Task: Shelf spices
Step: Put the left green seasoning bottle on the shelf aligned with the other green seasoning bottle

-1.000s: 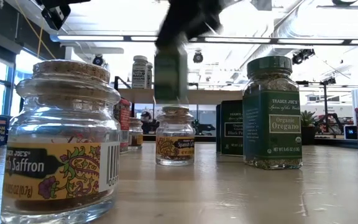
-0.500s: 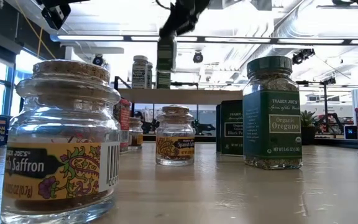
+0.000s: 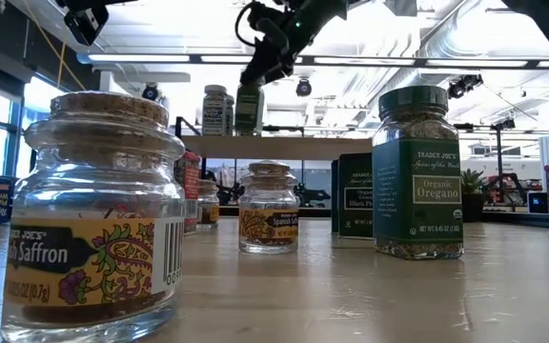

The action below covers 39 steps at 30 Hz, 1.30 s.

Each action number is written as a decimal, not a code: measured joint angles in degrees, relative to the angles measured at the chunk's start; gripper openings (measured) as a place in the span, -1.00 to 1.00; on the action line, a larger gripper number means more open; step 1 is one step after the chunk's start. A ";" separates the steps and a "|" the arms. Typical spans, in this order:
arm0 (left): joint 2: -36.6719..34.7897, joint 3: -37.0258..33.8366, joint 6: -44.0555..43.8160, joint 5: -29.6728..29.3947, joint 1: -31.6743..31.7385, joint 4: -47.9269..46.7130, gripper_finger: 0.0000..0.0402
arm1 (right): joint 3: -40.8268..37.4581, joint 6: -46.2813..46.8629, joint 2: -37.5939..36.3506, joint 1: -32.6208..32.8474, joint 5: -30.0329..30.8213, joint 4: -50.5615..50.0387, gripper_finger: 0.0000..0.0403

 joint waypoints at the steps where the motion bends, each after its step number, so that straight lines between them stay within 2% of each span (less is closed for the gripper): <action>1: 0.00 0.00 0.01 -0.02 0.00 -0.14 -1.00 | -0.02 -0.16 0.26 0.01 0.01 0.09 0.07; 6: -0.02 0.00 0.00 0.00 0.00 -0.10 -1.00 | -0.02 -2.53 1.11 0.01 0.18 1.50 0.11; 18: 0.00 0.00 0.00 0.42 0.00 -0.26 -1.00 | -0.02 -11.32 1.09 0.16 5.28 4.23 0.13; 24: -0.02 0.00 -0.02 0.42 0.00 -0.27 -1.00 | 1.50 -11.92 -0.33 1.78 8.92 4.91 0.13; 32: 0.00 0.00 -0.53 0.84 -0.09 -0.49 -1.00 | 6.55 -7.40 -0.67 6.87 11.40 -5.07 0.13; 36: -0.01 0.00 -0.50 0.76 -0.62 -0.48 -1.00 | 3.88 -6.11 -0.62 11.53 9.81 -6.57 0.04; 39: 0.00 0.00 -0.49 0.52 -1.08 -0.50 -1.00 | -1.01 -4.94 -0.34 13.34 10.46 -5.86 -0.13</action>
